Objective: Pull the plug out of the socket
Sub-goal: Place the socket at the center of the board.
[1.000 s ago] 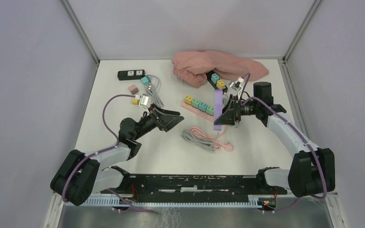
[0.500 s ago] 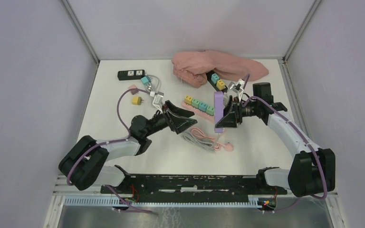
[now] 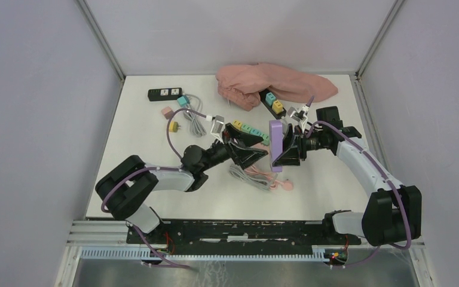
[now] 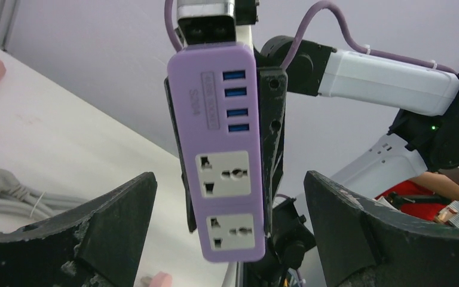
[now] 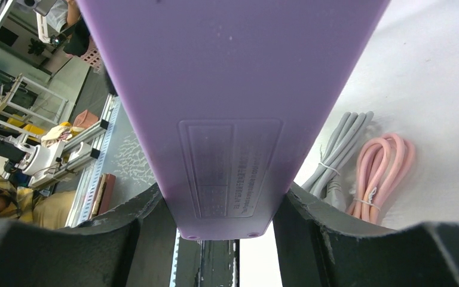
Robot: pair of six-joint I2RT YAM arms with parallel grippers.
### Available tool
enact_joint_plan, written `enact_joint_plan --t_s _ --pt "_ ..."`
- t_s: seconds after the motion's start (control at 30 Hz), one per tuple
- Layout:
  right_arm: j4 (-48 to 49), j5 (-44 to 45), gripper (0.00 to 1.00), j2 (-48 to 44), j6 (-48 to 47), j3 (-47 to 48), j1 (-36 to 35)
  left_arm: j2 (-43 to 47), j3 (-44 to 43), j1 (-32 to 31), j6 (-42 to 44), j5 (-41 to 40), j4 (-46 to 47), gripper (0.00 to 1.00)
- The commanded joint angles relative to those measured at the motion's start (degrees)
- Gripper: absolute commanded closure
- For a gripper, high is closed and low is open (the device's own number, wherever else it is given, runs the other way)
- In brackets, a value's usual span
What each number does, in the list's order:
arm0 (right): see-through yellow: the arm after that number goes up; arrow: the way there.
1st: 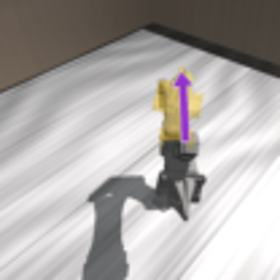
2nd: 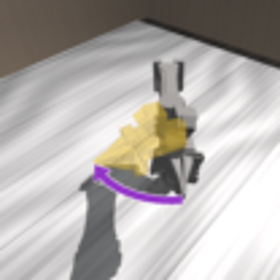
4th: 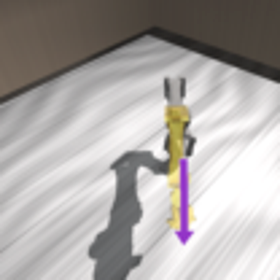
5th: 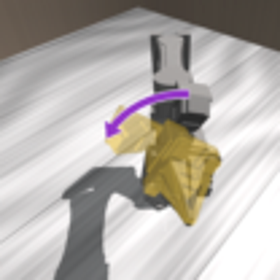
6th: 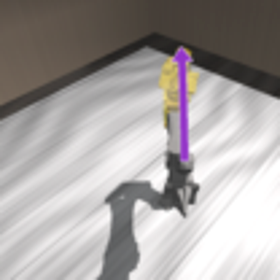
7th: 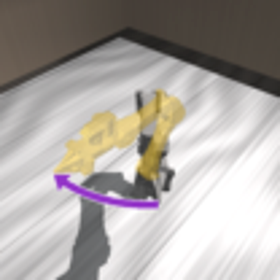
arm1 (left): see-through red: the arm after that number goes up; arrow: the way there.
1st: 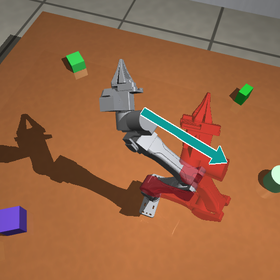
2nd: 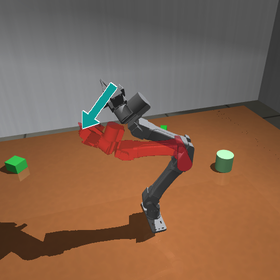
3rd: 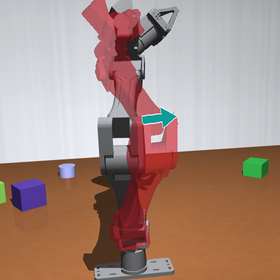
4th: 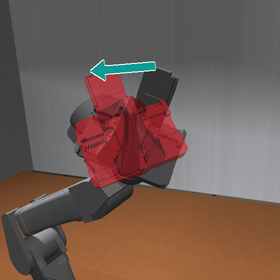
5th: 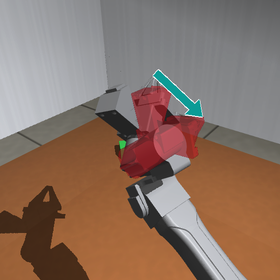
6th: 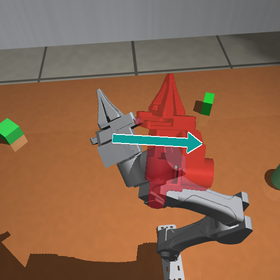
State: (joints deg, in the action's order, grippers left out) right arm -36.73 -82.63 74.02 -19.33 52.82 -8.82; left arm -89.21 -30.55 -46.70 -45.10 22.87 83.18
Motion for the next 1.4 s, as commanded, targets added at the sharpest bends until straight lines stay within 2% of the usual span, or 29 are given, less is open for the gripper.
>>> enact_joint_plan --t_s 0.0,0.1,0.23,0.6,0.83,0.93,1.03,1.13,1.2,1.37 --pt "-1.5 -4.6 0.98 0.0 -2.7 3.2 0.3 -1.7 -5.7 -2.6 6.2 -6.5 -2.6 0.01" --pt "-2.0 -4.7 0.98 0.0 -3.2 3.3 0.3 -2.3 -8.6 -3.6 6.9 -8.2 -8.6 0.01" --pt "-2.6 -5.0 0.98 -0.1 -3.7 3.4 0.3 -2.9 -9.5 -4.5 7.6 -8.6 -8.6 0.0" --pt "-3.5 -5.1 0.98 0.1 -4.8 3.6 0.3 -4.9 -12.3 -4.7 5.8 -7.1 -6.8 0.15" --pt "-3.8 -5.1 0.98 0.0 -5.0 3.5 0.3 -7.5 -14.6 -4.7 2.7 -3.8 -4.6 0.33" --pt "-3.8 -5.2 0.97 -0.1 -5.0 3.6 0.4 -8.5 -15.6 -4.6 1.8 -2.4 -3.9 0.46" --pt "-3.9 -5.1 0.96 -0.1 -5.1 3.6 0.3 -8.8 -16.3 -4.7 1.6 -1.5 -3.9 0.7" --pt "-3.9 -5.0 0.88 -0.3 -5.2 3.6 0.3 -8.4 -16.2 -4.6 1.8 -1.2 -3.9 0.94" --pt "-4.0 -5.0 0.78 -0.4 -5.3 3.6 0.3 -7.8 -15.7 -4.6 2.0 -1.4 -3.9 0.97" --pt "-6.6 -5.0 0.38 -0.5 -8.7 4.0 0.3 -5.5 -13.5 -3.9 2.4 -2.9 -3.9 0.97"
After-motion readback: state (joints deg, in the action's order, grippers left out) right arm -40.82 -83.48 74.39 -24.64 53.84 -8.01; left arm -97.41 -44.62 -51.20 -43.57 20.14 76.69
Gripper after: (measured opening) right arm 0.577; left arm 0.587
